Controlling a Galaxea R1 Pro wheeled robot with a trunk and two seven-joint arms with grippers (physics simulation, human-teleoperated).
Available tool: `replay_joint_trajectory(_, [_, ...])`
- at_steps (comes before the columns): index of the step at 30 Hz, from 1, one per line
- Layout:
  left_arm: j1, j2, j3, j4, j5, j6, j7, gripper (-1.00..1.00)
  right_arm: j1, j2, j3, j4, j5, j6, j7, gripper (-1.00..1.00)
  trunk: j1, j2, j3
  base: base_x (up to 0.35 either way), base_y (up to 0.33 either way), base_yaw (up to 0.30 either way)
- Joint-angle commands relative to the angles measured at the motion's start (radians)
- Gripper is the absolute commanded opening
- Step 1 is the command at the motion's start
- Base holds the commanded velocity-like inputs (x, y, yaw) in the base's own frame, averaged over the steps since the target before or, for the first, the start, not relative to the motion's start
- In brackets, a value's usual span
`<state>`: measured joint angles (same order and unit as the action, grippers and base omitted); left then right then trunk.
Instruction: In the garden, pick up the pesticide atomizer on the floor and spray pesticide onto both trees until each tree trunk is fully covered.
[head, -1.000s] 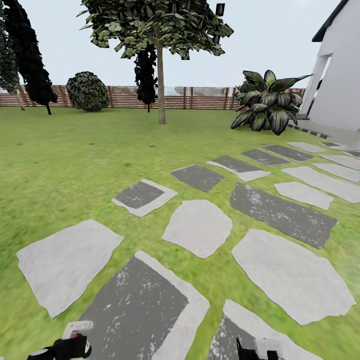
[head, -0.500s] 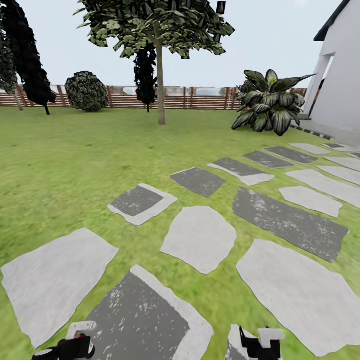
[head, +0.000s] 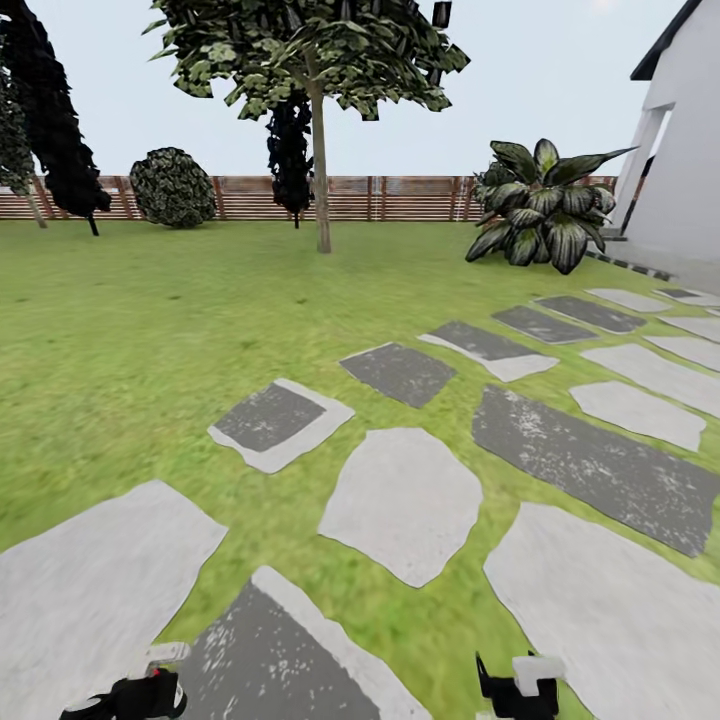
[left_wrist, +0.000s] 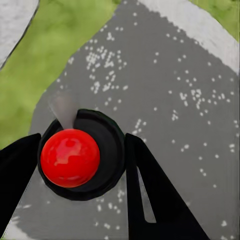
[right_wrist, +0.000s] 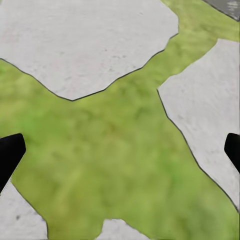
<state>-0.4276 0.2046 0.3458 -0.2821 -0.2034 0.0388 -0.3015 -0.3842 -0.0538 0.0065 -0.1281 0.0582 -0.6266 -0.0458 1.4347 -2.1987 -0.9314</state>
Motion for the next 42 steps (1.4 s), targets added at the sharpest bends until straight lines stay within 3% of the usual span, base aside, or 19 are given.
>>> replay_joint_trajectory(1, [0.0, -0.001, 0.009, -0.002, -0.008, 0.004, -0.007, -1.0, 0.0, 0.0, 0.0, 0.001, 0.006, -0.003, -0.005, 1.0, 0.0, 0.0, -0.001, 0.339, 0.0, 0.005])
replay_joint_trajectory(15, [0.0, -0.004, 0.008, -0.001, -0.008, -0.001, -0.007, -1.0, -0.001, -0.001, -0.002, 0.001, 0.005, -0.004, -0.01, 1.0, 0.0, 0.0, -0.004, 0.339, 0.0, 0.124])
replay_joint_trajectory(17, [0.007, -0.004, 0.008, 0.0, -0.008, -0.041, -0.007, -1.0, -0.001, -0.001, -0.002, 0.001, 0.005, -0.004, -0.011, 1.0, 0.0, 0.0, -0.004, 0.339, 0.0, 0.006])
replay_joint_trajectory(19, [0.032, -0.007, 0.009, -0.001, -0.007, -0.147, -0.007, -1.0, -0.001, -0.001, -0.002, 0.001, 0.005, -0.004, -0.011, 1.0, 0.0, 0.0, -0.004, 0.339, 0.0, 0.002])
replay_joint_trajectory(21, [0.04, -0.007, 0.009, -0.001, -0.006, -0.191, -0.006, -1.0, -0.001, -0.001, -0.002, 0.001, 0.005, -0.004, -0.011, 1.0, 0.0, 0.0, -0.004, 0.339, 0.0, 0.001])
replay_joint_trajectory(24, [0.048, -0.008, 0.01, -0.002, -0.004, -0.232, -0.005, -1.0, 0.0, -0.001, -0.002, 0.002, 0.005, -0.004, -0.011, 1.0, 0.0, 0.0, -0.004, 0.339, 0.0, 0.0])
replay_joint_trajectory(35, [0.054, -0.006, 0.011, -0.002, -0.002, -0.25, -0.007, -1.0, -0.001, -0.001, -0.002, 0.002, 0.005, -0.004, -0.011, 1.0, 0.0, 0.0, -0.004, 0.339, 0.0, 0.0])
replay_joint_trajectory(42, [0.093, -0.008, 0.01, -0.005, 0.012, -0.391, -0.008, -1.0, -0.001, -0.001, -0.002, 0.002, 0.005, -0.004, -0.01, 1.0, 0.0, 0.0, -0.004, 0.339, 0.0, 0.0])
